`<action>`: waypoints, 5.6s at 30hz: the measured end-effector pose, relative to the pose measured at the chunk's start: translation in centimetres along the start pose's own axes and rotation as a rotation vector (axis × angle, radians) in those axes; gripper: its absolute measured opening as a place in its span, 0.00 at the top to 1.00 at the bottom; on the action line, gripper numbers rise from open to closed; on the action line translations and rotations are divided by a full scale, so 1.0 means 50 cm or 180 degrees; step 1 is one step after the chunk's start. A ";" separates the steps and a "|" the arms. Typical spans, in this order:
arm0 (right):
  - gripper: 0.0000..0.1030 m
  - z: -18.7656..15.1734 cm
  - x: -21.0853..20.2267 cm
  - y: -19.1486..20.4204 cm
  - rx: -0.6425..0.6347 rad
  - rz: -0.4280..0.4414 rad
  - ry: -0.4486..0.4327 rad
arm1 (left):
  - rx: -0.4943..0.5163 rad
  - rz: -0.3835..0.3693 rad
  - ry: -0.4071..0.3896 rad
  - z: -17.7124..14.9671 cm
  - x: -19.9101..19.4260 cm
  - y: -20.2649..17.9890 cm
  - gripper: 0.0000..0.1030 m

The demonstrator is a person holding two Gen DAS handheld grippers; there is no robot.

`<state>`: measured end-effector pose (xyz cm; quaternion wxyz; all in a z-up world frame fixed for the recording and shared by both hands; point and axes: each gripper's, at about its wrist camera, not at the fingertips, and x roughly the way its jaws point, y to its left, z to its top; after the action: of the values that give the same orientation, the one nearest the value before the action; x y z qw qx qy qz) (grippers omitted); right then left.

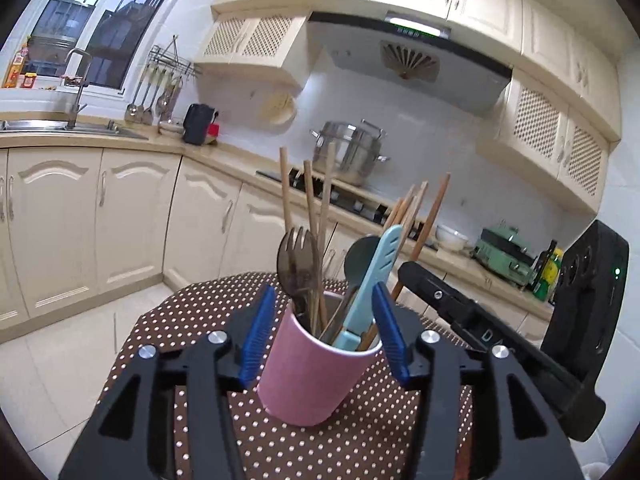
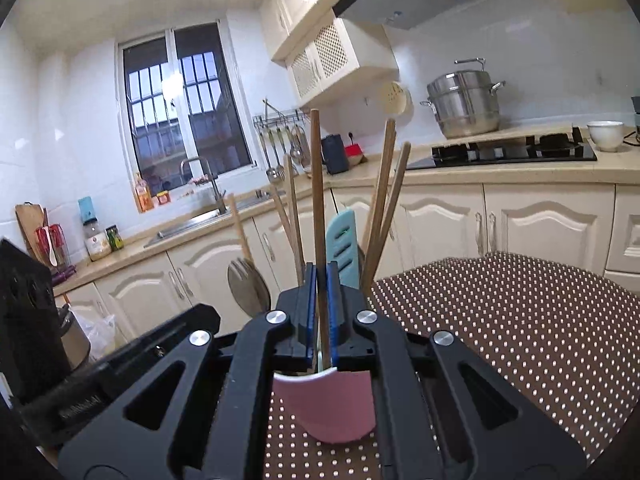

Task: Organize utensils

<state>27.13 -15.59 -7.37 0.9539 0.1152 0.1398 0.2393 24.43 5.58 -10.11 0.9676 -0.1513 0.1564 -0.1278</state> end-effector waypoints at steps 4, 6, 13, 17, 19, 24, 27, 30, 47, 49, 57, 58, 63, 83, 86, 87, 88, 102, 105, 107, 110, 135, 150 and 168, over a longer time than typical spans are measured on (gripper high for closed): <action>0.93 -0.003 -0.013 0.009 0.0012 -0.0044 0.0011 | 0.0118 0.0179 0.0058 0.008 -0.018 -0.011 0.47; 0.93 -0.001 -0.022 0.014 0.0022 -0.0039 0.0031 | 0.0145 0.0259 0.0085 0.011 -0.027 -0.017 0.45; 0.60 0.009 -0.067 0.035 0.0001 -0.0091 -0.0009 | 0.0322 0.0509 0.0139 0.030 -0.078 -0.040 0.37; 0.52 0.020 -0.106 0.042 0.0018 -0.0116 -0.0103 | 0.0374 0.0601 0.0113 0.042 -0.115 -0.053 0.34; 0.51 0.027 -0.131 0.045 0.0052 -0.0149 -0.0140 | 0.0417 0.0676 0.0079 0.048 -0.141 -0.064 0.32; 0.43 0.041 -0.196 0.061 0.0061 -0.0259 -0.0189 | 0.0541 0.0758 -0.0056 0.066 -0.204 -0.098 0.29; 0.39 0.050 -0.243 0.083 -0.0030 -0.0345 -0.0218 | 0.0625 0.0785 -0.0136 0.072 -0.244 -0.121 0.26; 0.35 0.052 -0.288 0.105 -0.0134 -0.0444 -0.0240 | 0.0738 0.0770 -0.0237 0.073 -0.284 -0.148 0.21; 0.18 0.043 -0.468 0.190 -0.0524 -0.0817 -0.0411 | 0.0974 0.0831 -0.0405 0.063 -0.429 -0.241 0.17; 0.17 0.045 -0.480 0.202 -0.0593 -0.0846 -0.0452 | 0.1013 0.0795 -0.0464 0.061 -0.447 -0.250 0.17; 0.16 0.047 -0.514 0.232 -0.0733 -0.0938 -0.0604 | 0.1101 0.0876 -0.0664 0.062 -0.492 -0.267 0.16; 0.16 0.046 -0.517 0.235 -0.0762 -0.0958 -0.0620 | 0.1103 0.0889 -0.0678 0.062 -0.495 -0.268 0.16; 0.15 0.046 -0.523 0.241 -0.0816 -0.0967 -0.0633 | 0.1096 0.0884 -0.0688 0.059 -0.502 -0.269 0.16; 0.14 0.046 -0.501 0.229 -0.0773 -0.0943 -0.0565 | 0.1125 0.0901 -0.0672 0.064 -0.468 -0.260 0.16; 0.14 0.048 -0.496 0.228 -0.0748 -0.0928 -0.0547 | 0.1123 0.0892 -0.0669 0.064 -0.461 -0.258 0.16; 0.14 0.048 -0.495 0.227 -0.0741 -0.0924 -0.0544 | 0.1129 0.0894 -0.0672 0.064 -0.458 -0.257 0.16; 0.14 0.048 -0.494 0.226 -0.0738 -0.0924 -0.0541 | 0.1132 0.0896 -0.0673 0.063 -0.457 -0.254 0.16; 0.14 0.046 -0.475 0.224 -0.0704 -0.0913 -0.0504 | 0.1127 0.0916 -0.0661 0.063 -0.429 -0.244 0.16; 0.14 0.047 -0.471 0.225 -0.0697 -0.0906 -0.0489 | 0.1129 0.0920 -0.0653 0.068 -0.428 -0.243 0.16; 0.14 0.048 -0.470 0.226 -0.0678 -0.0885 -0.0471 | 0.1129 0.0917 -0.0661 0.069 -0.428 -0.244 0.16; 0.14 0.049 -0.471 0.222 -0.0658 -0.0859 -0.0466 | 0.1135 0.0914 -0.0691 0.071 -0.430 -0.246 0.16; 0.13 0.050 -0.469 0.218 -0.0649 -0.0876 -0.0466 | 0.1116 0.0915 -0.0685 0.065 -0.432 -0.245 0.16; 0.13 0.045 -0.469 0.209 -0.0596 -0.0872 -0.0452 | 0.1135 0.0930 -0.0649 0.065 -0.423 -0.252 0.16; 0.12 0.042 -0.464 0.211 -0.0560 -0.0883 -0.0412 | 0.1137 0.0953 -0.0633 0.060 -0.415 -0.245 0.16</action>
<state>3.71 -18.19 2.53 0.9912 0.0261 0.0712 0.1089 3.97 1.15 2.16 0.9978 0.0351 0.0561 0.0069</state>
